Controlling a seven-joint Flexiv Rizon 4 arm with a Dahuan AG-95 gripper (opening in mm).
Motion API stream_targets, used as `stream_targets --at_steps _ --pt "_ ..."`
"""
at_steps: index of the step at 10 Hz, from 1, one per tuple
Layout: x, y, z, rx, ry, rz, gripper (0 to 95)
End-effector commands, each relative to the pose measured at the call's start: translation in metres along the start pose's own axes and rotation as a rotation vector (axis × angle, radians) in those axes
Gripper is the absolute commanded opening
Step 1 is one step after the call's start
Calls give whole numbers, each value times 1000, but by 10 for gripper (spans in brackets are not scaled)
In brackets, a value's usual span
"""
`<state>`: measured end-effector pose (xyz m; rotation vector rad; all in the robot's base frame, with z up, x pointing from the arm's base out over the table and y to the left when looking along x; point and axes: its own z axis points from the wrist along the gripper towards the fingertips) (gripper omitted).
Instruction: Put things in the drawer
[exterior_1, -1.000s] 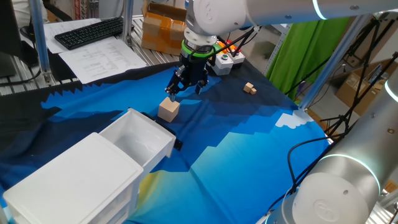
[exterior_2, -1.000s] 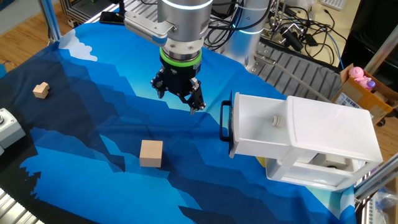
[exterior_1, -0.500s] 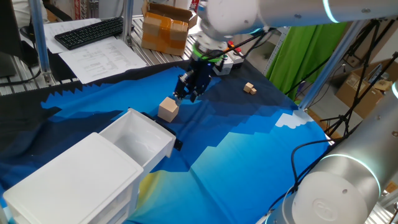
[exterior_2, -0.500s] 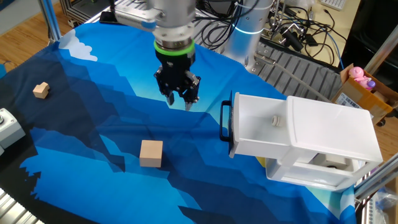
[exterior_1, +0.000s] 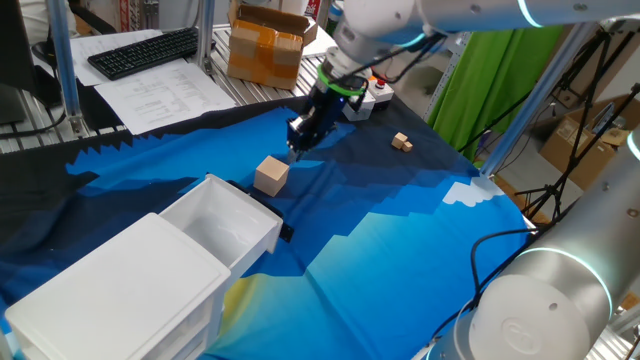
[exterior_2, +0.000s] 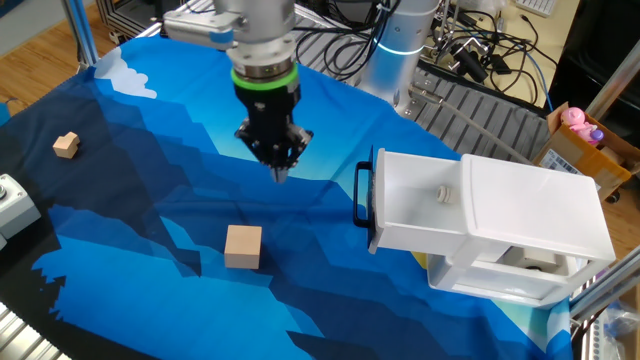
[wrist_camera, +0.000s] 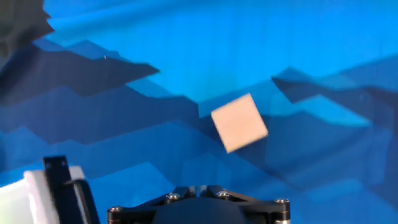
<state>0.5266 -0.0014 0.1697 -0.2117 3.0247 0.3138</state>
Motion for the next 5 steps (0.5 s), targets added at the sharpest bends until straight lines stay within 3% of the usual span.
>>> stream_targets --at_steps 1,3,4,5 --pt "-17 -6 5 125 -10 -49 0" --pt "-30 -10 13 145 -26 -59 380" --pt "-35 -12 19 155 -25 -68 380" --pt "-38 -15 24 177 -22 -81 570"
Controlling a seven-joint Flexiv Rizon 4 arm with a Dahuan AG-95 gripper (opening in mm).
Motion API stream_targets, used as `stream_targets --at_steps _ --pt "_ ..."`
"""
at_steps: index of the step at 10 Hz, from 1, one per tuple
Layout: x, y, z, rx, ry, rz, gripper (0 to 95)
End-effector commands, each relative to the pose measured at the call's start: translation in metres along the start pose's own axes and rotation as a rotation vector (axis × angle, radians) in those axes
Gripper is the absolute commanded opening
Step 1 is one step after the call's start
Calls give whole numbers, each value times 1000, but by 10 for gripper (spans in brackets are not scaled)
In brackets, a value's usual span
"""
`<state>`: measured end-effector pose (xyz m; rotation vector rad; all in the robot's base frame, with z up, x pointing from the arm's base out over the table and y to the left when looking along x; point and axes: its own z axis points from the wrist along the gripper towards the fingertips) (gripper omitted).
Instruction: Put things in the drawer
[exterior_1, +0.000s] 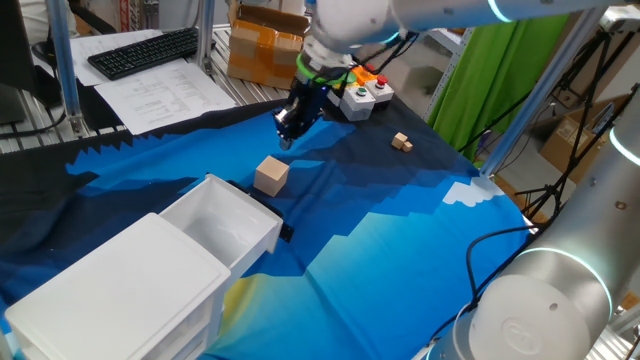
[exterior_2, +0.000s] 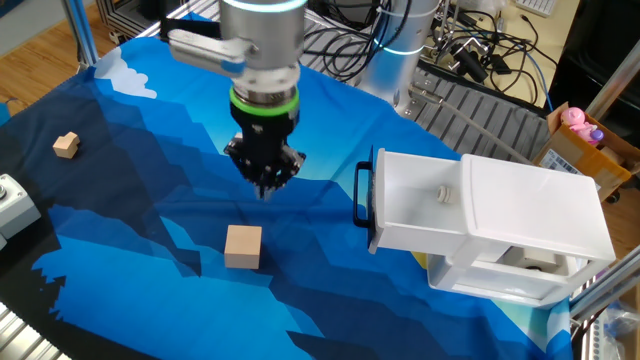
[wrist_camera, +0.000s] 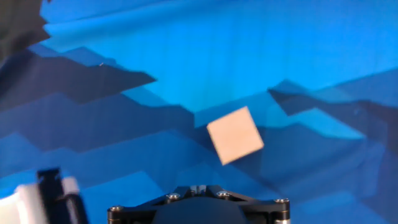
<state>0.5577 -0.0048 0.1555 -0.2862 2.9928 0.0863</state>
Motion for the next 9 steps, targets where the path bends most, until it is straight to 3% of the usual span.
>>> stream_targets --at_steps 1,2,3,9 --pt "-10 -6 16 36 1 -24 570" --pt "-10 -8 21 35 0 -24 570" --pt "-13 -14 34 34 -1 -30 760" --pt "-17 -26 67 37 2 -50 760"
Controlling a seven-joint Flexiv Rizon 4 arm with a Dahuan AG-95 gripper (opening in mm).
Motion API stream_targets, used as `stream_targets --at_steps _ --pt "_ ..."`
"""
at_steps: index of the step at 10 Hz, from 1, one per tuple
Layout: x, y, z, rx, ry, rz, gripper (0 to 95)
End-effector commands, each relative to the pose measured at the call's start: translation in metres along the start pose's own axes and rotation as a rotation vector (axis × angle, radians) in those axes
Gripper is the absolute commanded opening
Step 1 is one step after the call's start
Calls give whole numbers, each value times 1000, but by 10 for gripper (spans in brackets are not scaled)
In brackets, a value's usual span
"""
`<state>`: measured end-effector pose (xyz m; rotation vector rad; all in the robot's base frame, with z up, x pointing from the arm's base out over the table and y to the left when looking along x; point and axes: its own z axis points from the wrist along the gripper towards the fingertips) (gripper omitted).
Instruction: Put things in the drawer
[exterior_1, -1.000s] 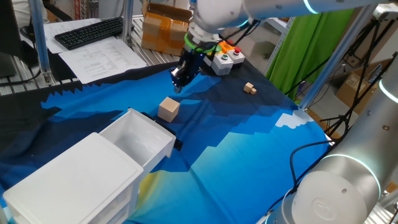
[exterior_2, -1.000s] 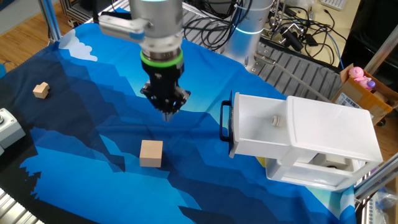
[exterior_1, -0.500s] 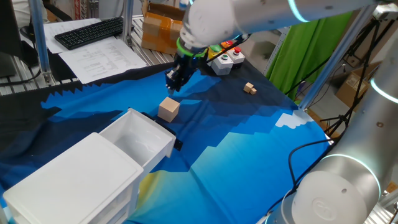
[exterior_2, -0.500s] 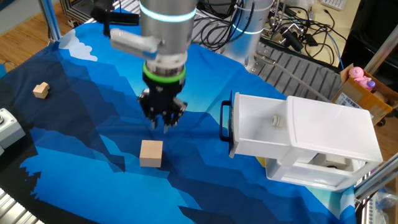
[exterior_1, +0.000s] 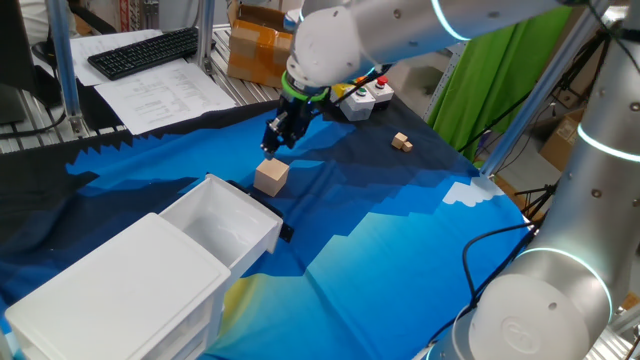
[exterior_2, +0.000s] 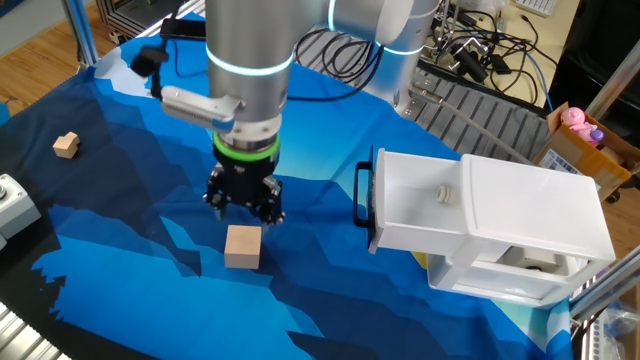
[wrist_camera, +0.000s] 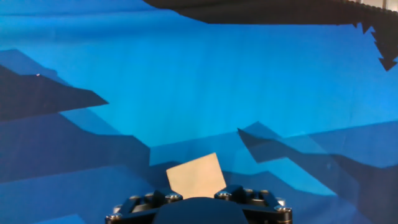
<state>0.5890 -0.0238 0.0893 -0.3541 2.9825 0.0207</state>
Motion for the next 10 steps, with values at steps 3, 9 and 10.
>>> stream_targets --at_steps 3,9,10 --pt "4 1 21 3 -1 -4 760" --pt "1 -5 50 -20 -4 -1 0" --pt "1 -4 49 -31 9 5 0"
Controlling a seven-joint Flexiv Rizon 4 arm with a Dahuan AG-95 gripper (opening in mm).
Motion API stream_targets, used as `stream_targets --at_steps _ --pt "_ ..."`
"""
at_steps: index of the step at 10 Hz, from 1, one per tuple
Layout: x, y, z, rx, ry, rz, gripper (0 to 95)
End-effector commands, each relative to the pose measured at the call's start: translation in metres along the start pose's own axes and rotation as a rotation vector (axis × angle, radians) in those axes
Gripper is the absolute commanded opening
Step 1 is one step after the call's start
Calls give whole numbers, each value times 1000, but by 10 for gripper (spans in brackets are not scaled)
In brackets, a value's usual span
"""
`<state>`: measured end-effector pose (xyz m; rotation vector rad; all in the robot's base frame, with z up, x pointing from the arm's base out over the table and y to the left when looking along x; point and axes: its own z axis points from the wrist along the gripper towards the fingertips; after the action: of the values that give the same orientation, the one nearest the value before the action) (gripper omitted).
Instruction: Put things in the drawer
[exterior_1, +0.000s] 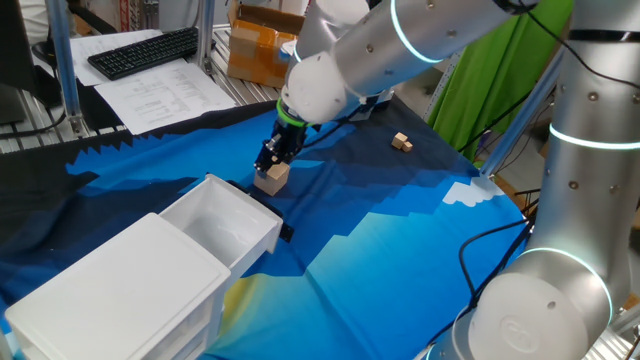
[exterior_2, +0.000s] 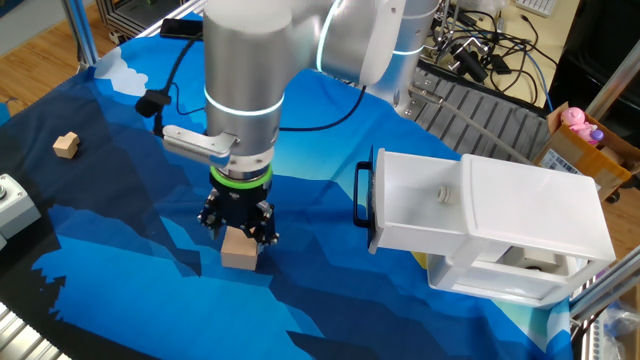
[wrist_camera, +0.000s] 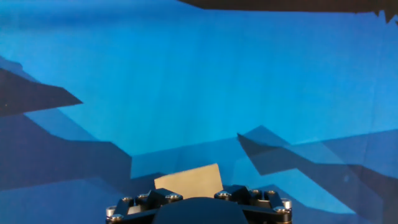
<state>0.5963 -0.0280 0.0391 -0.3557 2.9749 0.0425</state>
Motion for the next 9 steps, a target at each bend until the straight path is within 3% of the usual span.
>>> stream_targets --at_steps 1,2,3,5,6,9 --pt "0 2 -1 -75 19 29 0" --pt "0 2 -1 -98 19 43 0" --pt "0 3 -2 -96 20 45 0" --pt "-4 4 -9 -123 43 75 0" --pt "-8 5 -20 -157 67 97 0" --pt "-14 15 -40 -215 87 160 0"
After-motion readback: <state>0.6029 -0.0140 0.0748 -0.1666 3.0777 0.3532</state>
